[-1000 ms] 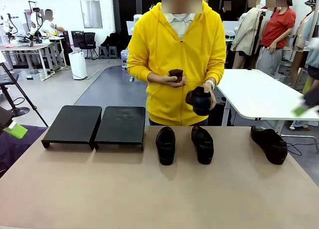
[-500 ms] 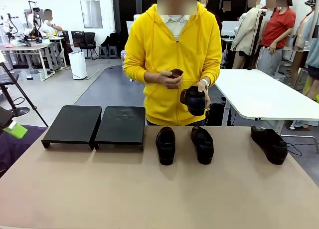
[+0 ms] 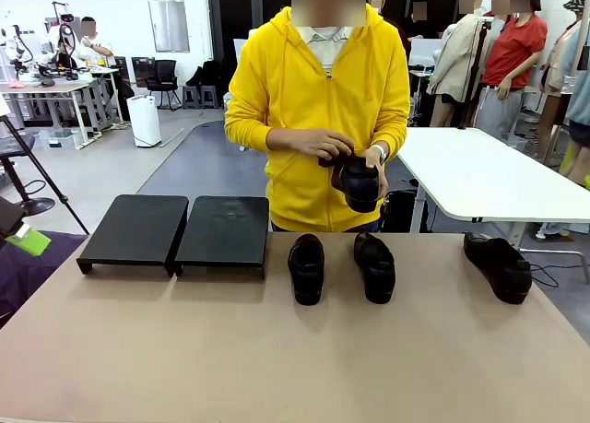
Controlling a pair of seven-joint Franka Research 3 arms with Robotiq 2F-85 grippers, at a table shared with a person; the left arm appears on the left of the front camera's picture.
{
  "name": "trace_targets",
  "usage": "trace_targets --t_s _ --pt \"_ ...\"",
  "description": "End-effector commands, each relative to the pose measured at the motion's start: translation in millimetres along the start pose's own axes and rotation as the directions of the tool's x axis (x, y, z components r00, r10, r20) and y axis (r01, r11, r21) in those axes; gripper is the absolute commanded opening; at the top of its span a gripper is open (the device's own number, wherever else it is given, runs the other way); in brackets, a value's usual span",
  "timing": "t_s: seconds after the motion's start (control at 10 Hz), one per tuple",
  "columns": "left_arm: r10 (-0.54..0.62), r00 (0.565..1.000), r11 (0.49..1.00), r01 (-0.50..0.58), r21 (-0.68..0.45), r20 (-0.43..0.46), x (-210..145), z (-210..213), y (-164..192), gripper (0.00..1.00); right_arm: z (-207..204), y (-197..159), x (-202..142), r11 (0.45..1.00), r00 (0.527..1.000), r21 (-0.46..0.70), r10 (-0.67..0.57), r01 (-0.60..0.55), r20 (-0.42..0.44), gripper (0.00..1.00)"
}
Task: Organize the shoes by placing them on the stand.
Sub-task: Pick up one Shoe and place it in the middle of the table.
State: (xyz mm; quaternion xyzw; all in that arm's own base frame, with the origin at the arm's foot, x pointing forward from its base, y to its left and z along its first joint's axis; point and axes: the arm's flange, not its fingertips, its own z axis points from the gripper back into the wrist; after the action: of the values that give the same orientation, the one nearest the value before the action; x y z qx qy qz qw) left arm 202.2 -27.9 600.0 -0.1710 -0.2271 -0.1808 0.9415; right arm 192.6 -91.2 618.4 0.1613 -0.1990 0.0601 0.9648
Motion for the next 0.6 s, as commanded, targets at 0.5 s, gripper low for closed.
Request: trace_targets --t_s 0.5 --pt "-0.002 1.000 1.000 0.002 -0.009 0.009 2.1 0.2 1.0 1.00 -117.1 62.9 122.1 0.986 0.983 0.026 0.160 -0.163 0.086 1.00"
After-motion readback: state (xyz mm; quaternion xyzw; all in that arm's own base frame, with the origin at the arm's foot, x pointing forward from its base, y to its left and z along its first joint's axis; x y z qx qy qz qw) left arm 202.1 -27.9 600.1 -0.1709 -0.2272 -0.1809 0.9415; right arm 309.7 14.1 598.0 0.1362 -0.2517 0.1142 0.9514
